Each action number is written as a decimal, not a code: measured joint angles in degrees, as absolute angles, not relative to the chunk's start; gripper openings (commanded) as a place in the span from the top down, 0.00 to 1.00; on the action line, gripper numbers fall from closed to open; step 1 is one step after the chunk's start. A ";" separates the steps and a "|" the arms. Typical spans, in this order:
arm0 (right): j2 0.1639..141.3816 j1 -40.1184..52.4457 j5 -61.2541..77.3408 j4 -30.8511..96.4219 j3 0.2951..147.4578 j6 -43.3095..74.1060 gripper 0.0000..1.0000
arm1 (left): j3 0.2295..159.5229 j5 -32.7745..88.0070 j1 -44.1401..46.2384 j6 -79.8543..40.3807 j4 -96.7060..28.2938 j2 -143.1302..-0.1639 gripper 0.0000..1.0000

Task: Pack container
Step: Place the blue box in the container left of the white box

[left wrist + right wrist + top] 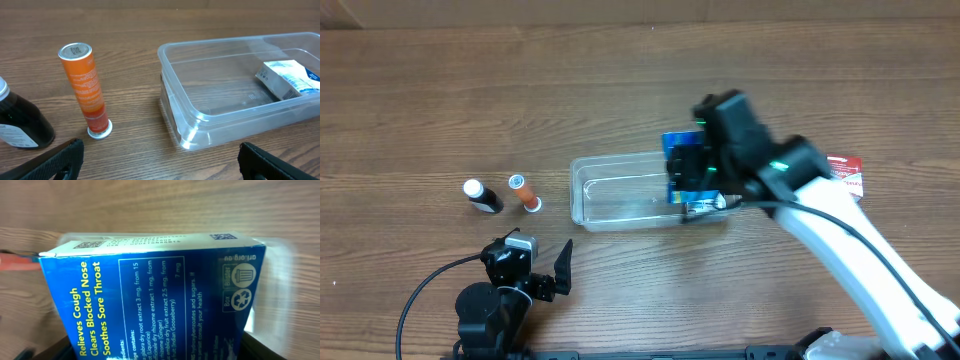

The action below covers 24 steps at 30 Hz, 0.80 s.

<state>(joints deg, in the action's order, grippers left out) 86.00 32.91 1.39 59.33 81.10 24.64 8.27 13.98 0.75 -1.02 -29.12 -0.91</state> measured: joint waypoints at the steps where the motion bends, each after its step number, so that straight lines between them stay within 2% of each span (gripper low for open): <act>1: 89.01 33.85 0.89 58.37 81.08 25.61 0.42 | 8.25 13.98 0.75 -1.02 -29.10 -0.91 0.00; 8: 102.35 34.44 -1.06 55.18 80.88 29.74 0.42 | 8.27 13.98 0.75 -1.02 -29.12 -0.91 0.00; 14: 105.51 34.44 -1.67 51.40 80.88 29.82 0.42 | 8.25 13.98 0.75 -1.02 -29.12 -0.91 0.00; 19: 105.60 34.44 -1.48 53.49 80.88 30.52 0.41 | 8.25 13.98 0.75 -1.02 -29.12 -0.91 0.00; 22: 105.60 34.44 -1.50 53.63 80.88 30.89 0.23 | 8.25 13.98 0.75 -1.02 -29.12 -0.91 0.00; 24: 105.60 34.44 -1.48 53.60 80.88 31.24 0.21 | 8.27 13.98 0.75 -1.02 -29.12 -0.91 0.00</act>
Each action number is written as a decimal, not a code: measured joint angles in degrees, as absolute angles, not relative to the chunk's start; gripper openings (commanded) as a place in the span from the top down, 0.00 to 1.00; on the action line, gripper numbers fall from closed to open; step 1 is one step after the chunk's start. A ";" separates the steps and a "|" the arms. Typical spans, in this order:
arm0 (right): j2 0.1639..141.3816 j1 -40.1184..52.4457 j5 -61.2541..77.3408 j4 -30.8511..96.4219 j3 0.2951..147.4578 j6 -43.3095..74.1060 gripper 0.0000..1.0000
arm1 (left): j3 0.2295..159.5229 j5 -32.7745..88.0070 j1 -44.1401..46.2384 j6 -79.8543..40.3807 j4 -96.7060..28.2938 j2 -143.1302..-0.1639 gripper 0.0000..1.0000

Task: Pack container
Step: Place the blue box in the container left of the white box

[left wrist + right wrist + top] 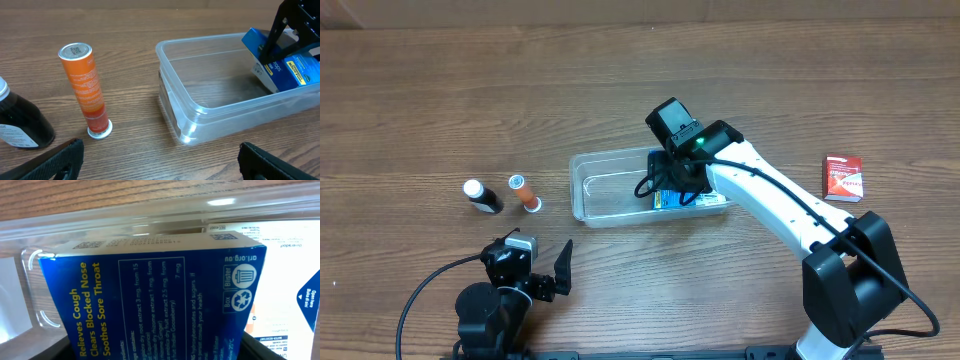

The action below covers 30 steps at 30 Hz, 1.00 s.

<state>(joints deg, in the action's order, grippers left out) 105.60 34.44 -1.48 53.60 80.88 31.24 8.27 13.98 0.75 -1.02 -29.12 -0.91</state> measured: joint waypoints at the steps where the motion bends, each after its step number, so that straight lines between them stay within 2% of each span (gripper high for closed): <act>1: 105.60 34.44 -1.45 53.58 80.88 30.89 0.21 | 8.25 13.98 0.75 -1.02 -29.12 -0.91 0.00; 8: 104.42 34.44 -3.22 53.56 80.88 29.36 0.14 | 8.25 13.98 0.75 -1.04 -29.12 -0.91 0.00; 11: 100.18 34.44 -3.42 53.58 80.88 28.32 0.20 | 8.25 13.98 0.75 -1.02 -29.12 -0.91 0.00; 17: 97.14 34.44 -3.22 53.58 80.88 27.14 0.22 | 8.25 13.98 0.75 -1.02 -29.12 -0.91 0.00; 21: 96.90 34.20 -4.51 53.49 80.88 26.85 0.13 | 8.25 13.98 0.75 -1.02 -29.12 -0.91 0.00; 22: 96.38 33.87 -5.65 53.56 80.88 26.83 0.08 | 8.25 13.98 0.75 -1.02 -29.12 -0.91 0.00; 26: 89.67 28.77 -9.04 53.67 80.88 26.70 0.01 | 8.25 13.98 0.75 -1.02 -29.12 -0.91 0.00; 30: 83.15 16.60 -10.55 54.06 80.88 26.50 0.00 | 8.25 13.98 0.75 -1.02 -29.12 -0.91 0.00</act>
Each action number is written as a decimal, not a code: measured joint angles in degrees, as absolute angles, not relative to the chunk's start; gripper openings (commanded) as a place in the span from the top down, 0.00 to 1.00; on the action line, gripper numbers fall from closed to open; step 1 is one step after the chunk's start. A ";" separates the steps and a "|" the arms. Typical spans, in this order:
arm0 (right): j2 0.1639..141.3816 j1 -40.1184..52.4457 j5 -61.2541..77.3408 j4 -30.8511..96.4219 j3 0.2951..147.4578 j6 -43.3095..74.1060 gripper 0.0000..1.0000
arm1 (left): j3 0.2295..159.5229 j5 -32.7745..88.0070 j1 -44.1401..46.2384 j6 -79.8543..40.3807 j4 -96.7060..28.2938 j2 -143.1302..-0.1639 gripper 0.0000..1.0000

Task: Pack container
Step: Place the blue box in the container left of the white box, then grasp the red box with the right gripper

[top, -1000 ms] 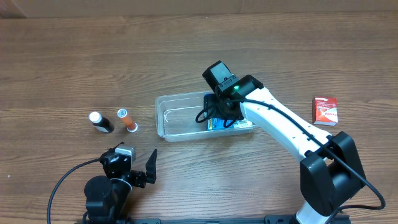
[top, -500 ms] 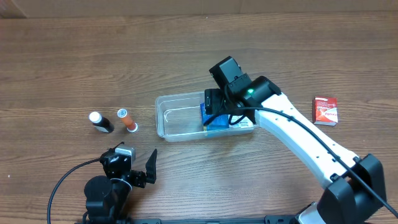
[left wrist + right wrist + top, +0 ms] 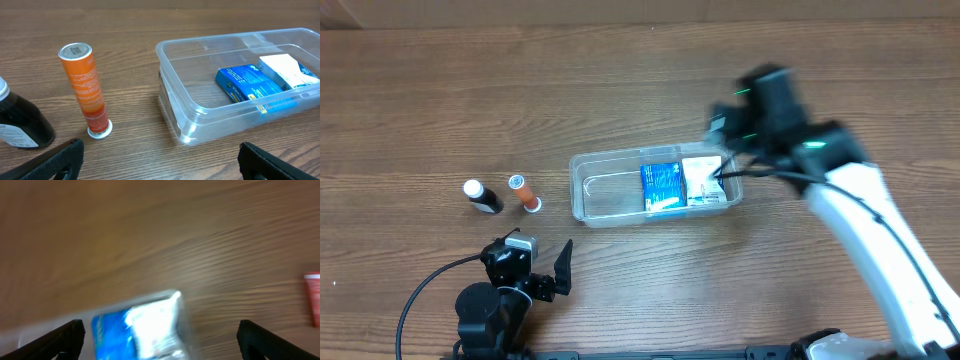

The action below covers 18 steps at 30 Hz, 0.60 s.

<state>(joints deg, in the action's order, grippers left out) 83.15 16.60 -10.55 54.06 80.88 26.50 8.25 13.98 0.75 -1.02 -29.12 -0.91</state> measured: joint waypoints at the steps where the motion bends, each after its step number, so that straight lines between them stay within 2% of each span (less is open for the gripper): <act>1: 82.67 12.53 -10.70 54.02 80.90 26.04 0.00 | 8.25 13.98 0.75 -1.02 -29.12 -0.91 0.00; 5: 86.89 -2.61 -10.92 53.78 80.90 22.72 0.00 | 8.25 13.98 0.75 -1.02 -29.12 -0.91 0.00; 8: 93.21 -10.02 -8.10 54.11 80.88 17.26 0.00 | 8.25 13.98 0.75 -1.02 -29.12 -0.91 0.00; 13: 105.34 -17.04 -3.22 55.96 80.88 6.04 0.00 | 8.25 13.98 0.75 -1.02 -29.12 -0.91 0.00; 18: 108.68 -17.98 -3.77 55.94 80.88 -0.56 0.00 | 8.25 13.98 0.75 -1.02 -29.12 -0.91 0.00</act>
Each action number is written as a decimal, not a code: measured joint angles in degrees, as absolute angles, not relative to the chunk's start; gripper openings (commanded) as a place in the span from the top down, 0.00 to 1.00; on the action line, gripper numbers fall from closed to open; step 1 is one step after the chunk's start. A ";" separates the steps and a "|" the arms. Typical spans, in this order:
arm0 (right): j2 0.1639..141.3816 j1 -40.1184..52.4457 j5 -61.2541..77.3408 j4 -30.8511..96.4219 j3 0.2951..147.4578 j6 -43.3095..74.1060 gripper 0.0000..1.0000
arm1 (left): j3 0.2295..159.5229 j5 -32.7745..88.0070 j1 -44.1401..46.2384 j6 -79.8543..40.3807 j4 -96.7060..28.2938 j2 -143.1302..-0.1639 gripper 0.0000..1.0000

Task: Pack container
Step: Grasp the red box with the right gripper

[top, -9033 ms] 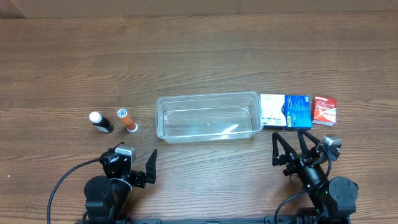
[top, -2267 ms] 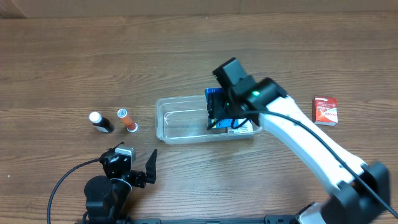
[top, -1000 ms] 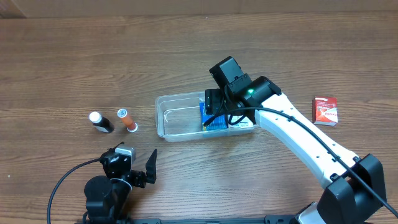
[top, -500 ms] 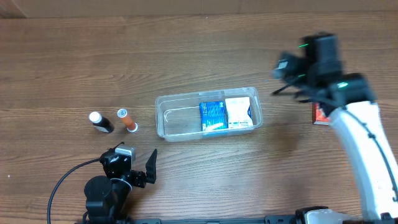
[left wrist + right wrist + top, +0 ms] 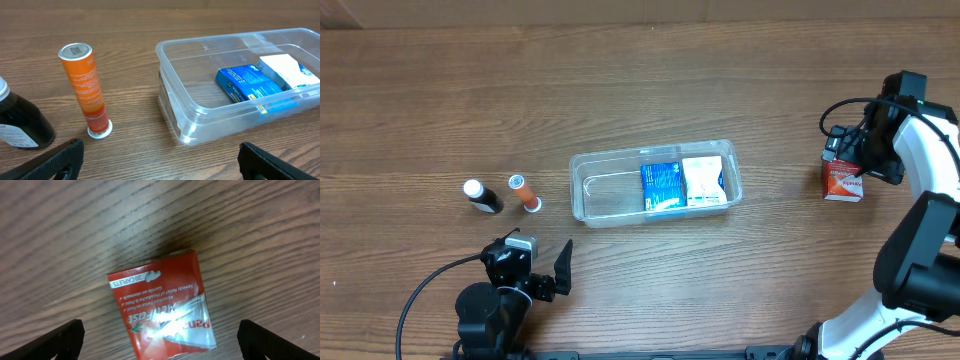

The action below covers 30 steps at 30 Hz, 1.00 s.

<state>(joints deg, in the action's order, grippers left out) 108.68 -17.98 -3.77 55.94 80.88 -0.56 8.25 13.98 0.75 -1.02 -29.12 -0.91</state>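
Note:
A clear plastic container [image 5: 582,190] [image 5: 172,100] lies mid-table. Inside it a blue box [image 5: 661,186] [image 5: 247,82] and a white box [image 5: 703,182] [image 5: 289,69] lie flat side by side. A red box [image 5: 843,181] [image 5: 160,307] lies on the table at the far right. My right gripper [image 5: 850,160] [image 5: 160,342] hangs open directly over it, a finger on either side, holding nothing. My left gripper [image 5: 532,268] [image 5: 160,162] rests open near the front edge, facing the container.
An orange tube [image 5: 525,193] [image 5: 85,90] stands cap-down left of the container. A dark bottle with a white cap [image 5: 480,195] [image 5: 17,125] is just left of the tube. Bare wood lies between the container and the red box.
My right gripper was above the container's right end and is now over the red box at the far right. The container, its boxes and the left arm have not moved.
My right gripper held the blue box over the container, where a white box lay. Then it had the box down inside the container. Then the box lay flat beside the white one and the gripper was open above. Now it is over the red box.

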 measured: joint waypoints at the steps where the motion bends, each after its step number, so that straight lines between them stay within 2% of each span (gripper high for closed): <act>1: 109.30 -17.98 -4.45 55.86 80.88 -1.76 0.00 | 8.25 13.98 0.75 -1.02 -29.12 -0.91 0.00; 6: 114.26 -17.98 -6.24 55.02 80.88 -4.54 0.03 | 8.25 13.98 0.75 -1.02 -29.12 -0.91 0.00; 10: 116.77 -17.96 -6.46 54.94 80.88 -3.68 0.15 | 8.25 13.98 0.75 -1.02 -29.12 -0.91 0.00; 12: 116.75 -17.96 -6.57 55.02 80.88 -2.09 0.28 | 8.25 13.98 0.75 -1.02 -29.12 -0.91 0.00; 18: 116.62 -17.98 -5.45 58.94 80.93 4.21 0.46 | 8.25 13.98 0.75 -1.02 -29.12 -0.91 0.00; 25: 109.01 -16.47 4.99 64.86 80.58 6.46 0.48 | 8.25 13.98 0.75 -1.02 -29.12 -0.91 0.00; 27: 101.45 -13.63 6.66 66.41 80.51 6.90 0.48 | 8.25 13.98 0.75 -1.02 -29.12 -0.91 0.00; 30: 86.17 -3.86 8.16 66.72 80.60 8.67 0.48 | 8.25 13.98 0.75 -1.02 -29.12 -0.91 0.00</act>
